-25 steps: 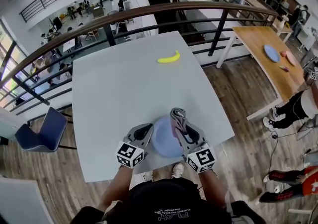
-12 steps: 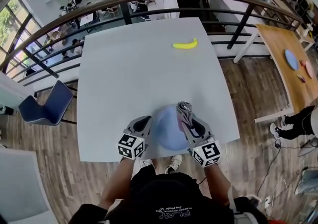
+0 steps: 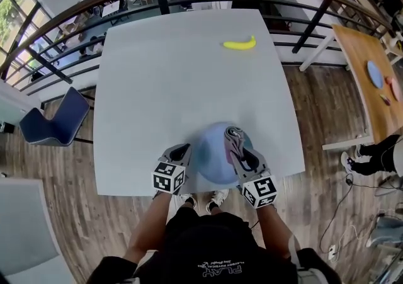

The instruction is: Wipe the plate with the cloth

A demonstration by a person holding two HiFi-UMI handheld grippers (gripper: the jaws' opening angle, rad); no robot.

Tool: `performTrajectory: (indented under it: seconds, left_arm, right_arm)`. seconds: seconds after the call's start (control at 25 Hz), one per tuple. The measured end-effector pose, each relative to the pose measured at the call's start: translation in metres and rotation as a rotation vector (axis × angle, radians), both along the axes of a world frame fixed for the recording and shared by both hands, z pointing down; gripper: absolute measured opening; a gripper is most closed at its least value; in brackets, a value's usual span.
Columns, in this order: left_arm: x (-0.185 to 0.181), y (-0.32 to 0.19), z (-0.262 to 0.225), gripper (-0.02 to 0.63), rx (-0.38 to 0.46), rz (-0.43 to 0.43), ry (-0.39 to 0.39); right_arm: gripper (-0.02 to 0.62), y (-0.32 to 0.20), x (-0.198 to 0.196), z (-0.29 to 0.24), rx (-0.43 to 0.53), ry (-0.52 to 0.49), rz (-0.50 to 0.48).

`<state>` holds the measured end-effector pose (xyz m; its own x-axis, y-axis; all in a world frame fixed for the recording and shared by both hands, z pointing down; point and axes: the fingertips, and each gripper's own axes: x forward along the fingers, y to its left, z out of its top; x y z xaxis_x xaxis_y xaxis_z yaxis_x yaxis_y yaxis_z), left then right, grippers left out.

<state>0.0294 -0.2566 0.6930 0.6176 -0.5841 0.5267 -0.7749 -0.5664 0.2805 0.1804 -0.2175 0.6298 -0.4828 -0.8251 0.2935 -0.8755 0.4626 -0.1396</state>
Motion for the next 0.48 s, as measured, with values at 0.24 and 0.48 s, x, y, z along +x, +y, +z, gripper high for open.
performTrajectory:
  seconds: [0.24, 0.48]
  left_arm:
    - [0.001, 0.007, 0.026, 0.095, -0.128, -0.018, 0.040]
    - [-0.002, 0.014, 0.056, 0.128, -0.271, -0.081, 0.091]
  right_arm:
    - [0.117, -0.001, -0.004, 0.011, -0.017, 0.019, -0.002]
    - [0.117, -0.001, -0.008, 0.019, -0.024, 0.022, -0.005]
